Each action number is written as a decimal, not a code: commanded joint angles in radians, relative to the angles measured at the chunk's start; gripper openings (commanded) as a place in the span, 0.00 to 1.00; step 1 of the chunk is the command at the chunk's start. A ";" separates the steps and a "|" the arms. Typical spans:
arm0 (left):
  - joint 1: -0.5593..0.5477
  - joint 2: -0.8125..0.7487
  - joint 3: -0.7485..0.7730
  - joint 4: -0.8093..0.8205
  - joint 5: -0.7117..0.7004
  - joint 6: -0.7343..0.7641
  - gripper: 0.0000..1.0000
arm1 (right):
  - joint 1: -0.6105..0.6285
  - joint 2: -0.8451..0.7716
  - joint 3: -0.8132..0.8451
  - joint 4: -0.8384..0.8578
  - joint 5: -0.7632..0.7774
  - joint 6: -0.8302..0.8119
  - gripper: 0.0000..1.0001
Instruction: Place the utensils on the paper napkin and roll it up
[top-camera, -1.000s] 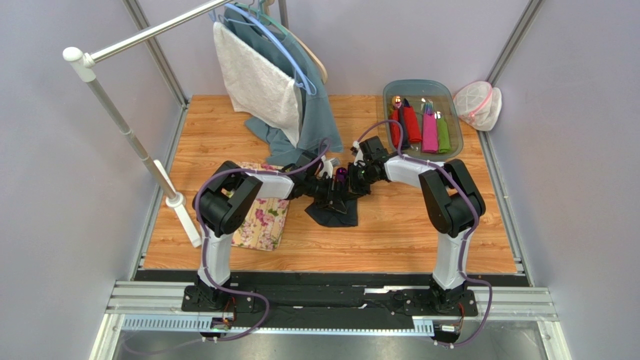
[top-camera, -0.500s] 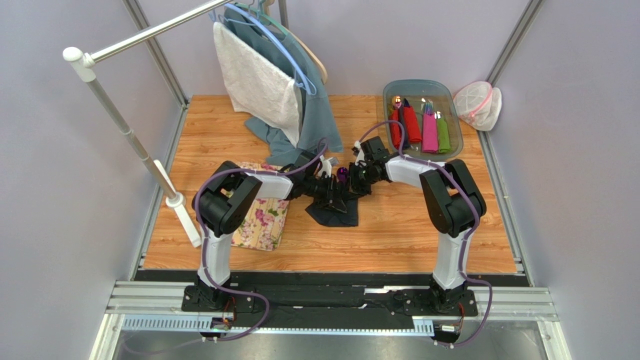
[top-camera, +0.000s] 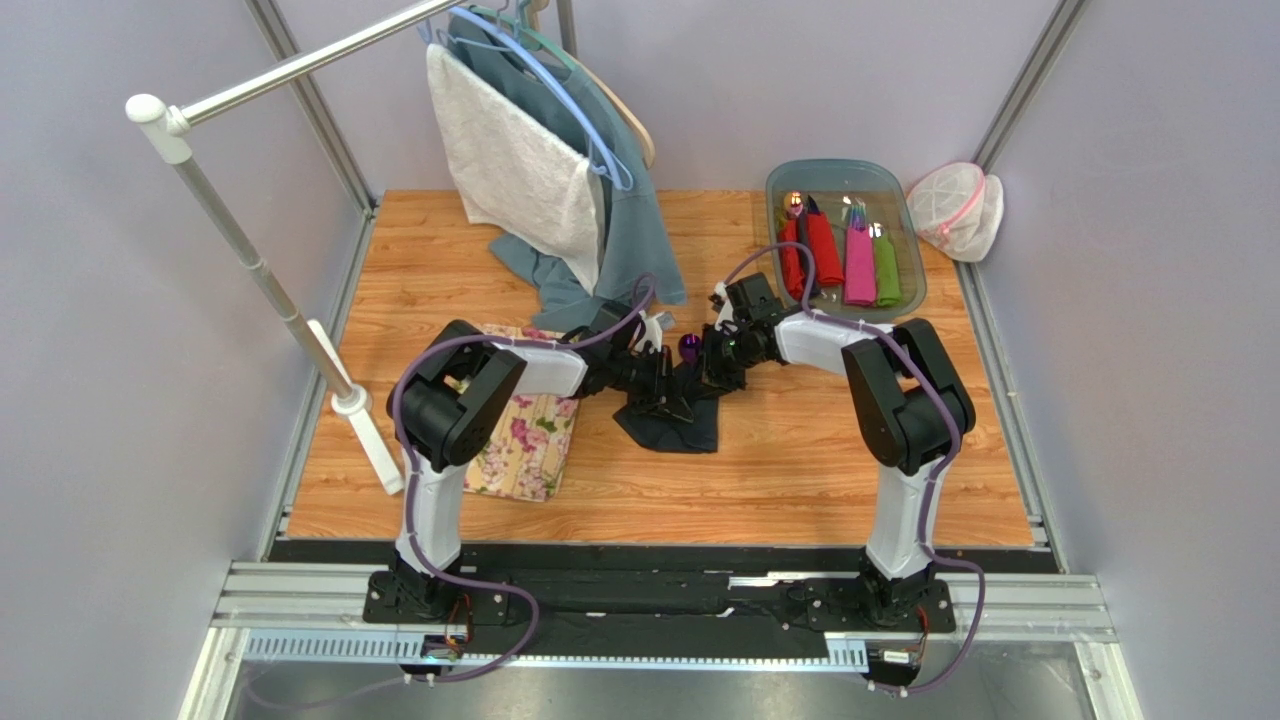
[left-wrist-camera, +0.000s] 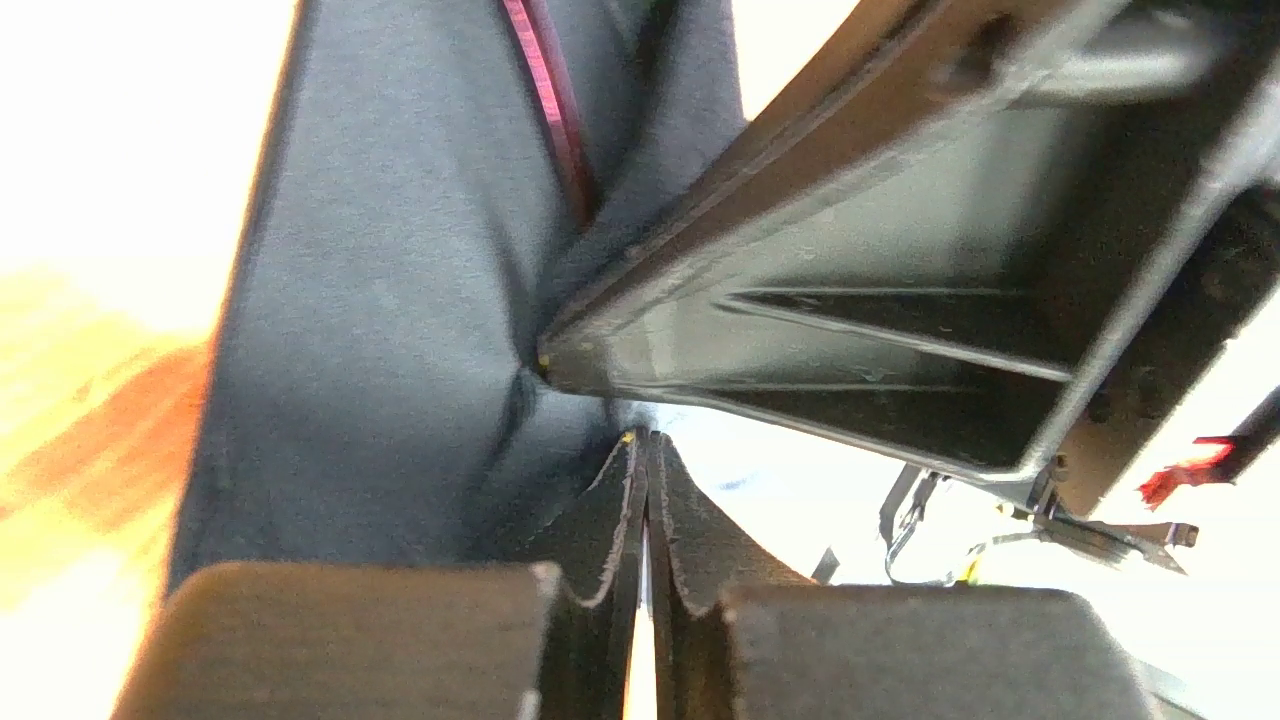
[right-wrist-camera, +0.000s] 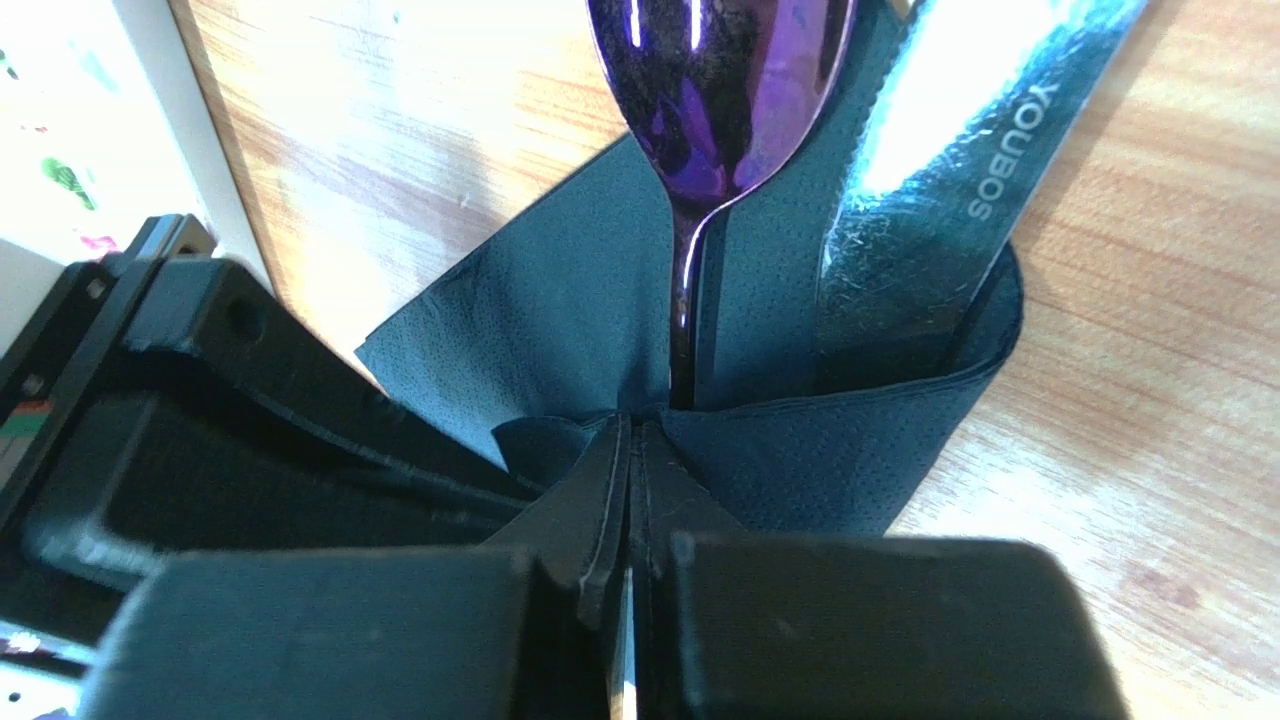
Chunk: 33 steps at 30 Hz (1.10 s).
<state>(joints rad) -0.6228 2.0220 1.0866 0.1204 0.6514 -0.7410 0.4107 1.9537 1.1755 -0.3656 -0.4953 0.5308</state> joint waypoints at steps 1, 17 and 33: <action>0.024 0.037 0.030 -0.083 -0.045 0.052 0.01 | -0.027 -0.010 -0.034 -0.029 0.052 -0.037 0.04; 0.025 0.067 0.087 -0.196 -0.032 0.144 0.00 | -0.027 -0.113 0.076 -0.101 0.044 -0.095 0.16; 0.025 0.060 0.075 -0.188 -0.038 0.146 0.00 | -0.016 0.002 0.064 -0.033 0.080 -0.077 0.12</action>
<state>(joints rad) -0.6079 2.0602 1.1706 -0.0101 0.6811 -0.6445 0.3847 1.9285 1.2221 -0.4454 -0.4496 0.4496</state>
